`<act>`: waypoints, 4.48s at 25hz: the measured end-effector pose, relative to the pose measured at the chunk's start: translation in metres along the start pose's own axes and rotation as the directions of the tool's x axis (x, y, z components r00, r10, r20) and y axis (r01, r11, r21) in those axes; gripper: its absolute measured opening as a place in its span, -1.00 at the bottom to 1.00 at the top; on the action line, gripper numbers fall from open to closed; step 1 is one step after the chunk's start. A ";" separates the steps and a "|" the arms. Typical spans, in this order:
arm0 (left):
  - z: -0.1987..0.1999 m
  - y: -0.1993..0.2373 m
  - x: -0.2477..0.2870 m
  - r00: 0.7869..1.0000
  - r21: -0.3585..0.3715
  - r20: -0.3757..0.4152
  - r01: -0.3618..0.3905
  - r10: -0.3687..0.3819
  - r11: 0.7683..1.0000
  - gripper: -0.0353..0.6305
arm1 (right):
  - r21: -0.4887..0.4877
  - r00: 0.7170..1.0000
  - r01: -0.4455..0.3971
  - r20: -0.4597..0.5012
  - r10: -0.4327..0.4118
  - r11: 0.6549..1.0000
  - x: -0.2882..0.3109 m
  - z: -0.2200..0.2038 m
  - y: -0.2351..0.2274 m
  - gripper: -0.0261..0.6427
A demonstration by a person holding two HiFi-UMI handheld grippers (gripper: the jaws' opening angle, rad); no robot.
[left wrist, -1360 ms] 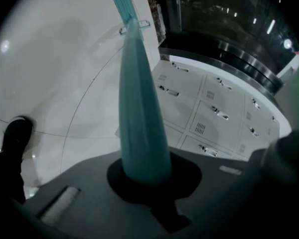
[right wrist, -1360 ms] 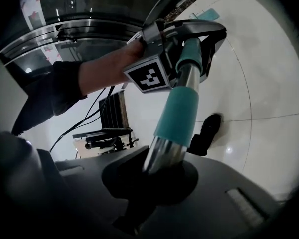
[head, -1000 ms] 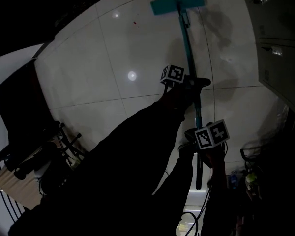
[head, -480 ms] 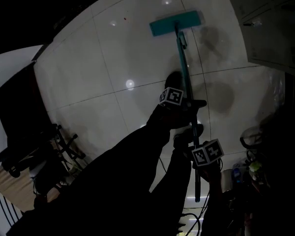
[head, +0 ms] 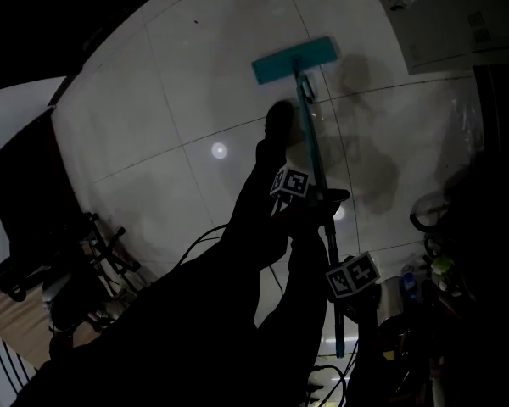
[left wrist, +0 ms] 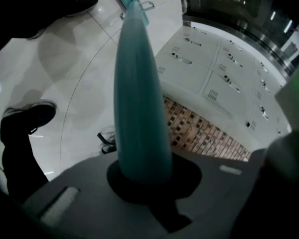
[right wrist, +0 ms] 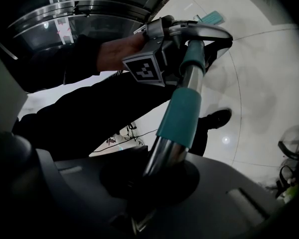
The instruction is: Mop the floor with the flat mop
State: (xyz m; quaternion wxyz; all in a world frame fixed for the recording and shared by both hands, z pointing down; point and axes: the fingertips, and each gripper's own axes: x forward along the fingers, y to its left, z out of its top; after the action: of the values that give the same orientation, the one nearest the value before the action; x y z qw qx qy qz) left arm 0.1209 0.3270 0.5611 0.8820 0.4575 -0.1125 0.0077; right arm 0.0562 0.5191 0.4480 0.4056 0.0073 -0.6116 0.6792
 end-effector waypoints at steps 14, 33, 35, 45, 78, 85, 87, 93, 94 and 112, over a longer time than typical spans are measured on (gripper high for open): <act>-0.030 0.031 0.002 0.999 -0.052 -0.013 -0.032 0.031 0.998 -0.82 | 0.017 0.999 -0.028 -0.019 0.029 0.999 0.014 -0.031 -0.002 -0.77; 0.159 -0.079 -0.051 1.000 -0.017 0.011 0.016 -0.015 1.000 -0.82 | 0.021 1.000 -0.008 -0.002 0.009 1.000 -0.042 0.182 0.018 -0.77; 0.188 -0.095 -0.061 1.000 -0.006 0.012 0.022 -0.022 1.000 -0.82 | 0.016 1.000 0.010 -0.003 -0.009 1.000 -0.049 0.214 0.019 -0.77; 0.317 -0.165 -0.102 0.998 0.037 0.054 0.034 -0.036 0.999 -0.82 | -0.014 0.999 0.035 0.019 -0.035 0.999 -0.078 0.357 0.027 -0.77; 0.052 -0.031 -0.038 1.000 0.006 -0.009 -0.015 0.015 1.000 -0.81 | -0.009 1.000 0.006 0.018 -0.006 1.000 -0.006 0.070 0.025 -0.74; -0.004 0.007 -0.027 0.999 -0.013 -0.030 -0.033 0.033 0.999 -0.81 | 0.001 1.000 -0.010 0.021 0.010 1.000 0.018 0.010 0.022 -0.73; -0.014 0.015 -0.025 0.999 -0.017 -0.033 -0.038 0.038 0.999 -0.81 | 0.002 1.000 -0.021 0.018 0.021 1.000 0.023 -0.002 0.020 -0.73; -0.024 0.030 -0.021 0.999 -0.031 -0.038 -0.038 0.036 0.999 -0.81 | 0.008 1.000 -0.021 0.010 0.021 1.000 0.030 -0.015 0.014 -0.73; -0.023 0.031 -0.021 0.999 -0.032 -0.036 -0.035 0.034 0.999 -0.81 | 0.009 1.000 -0.022 0.007 0.022 1.000 0.031 -0.014 0.013 -0.73; 0.094 -0.033 -0.059 1.000 -0.031 -0.008 0.000 0.000 1.000 -0.81 | 0.023 1.000 -0.015 0.008 0.015 1.000 -0.001 0.118 0.029 -0.73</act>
State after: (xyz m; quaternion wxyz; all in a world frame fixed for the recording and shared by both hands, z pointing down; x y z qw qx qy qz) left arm 0.0493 0.2368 0.5746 0.8895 0.4437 -0.1090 0.0080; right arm -0.0168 0.4218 0.4532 0.3978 0.0101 -0.6055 0.6892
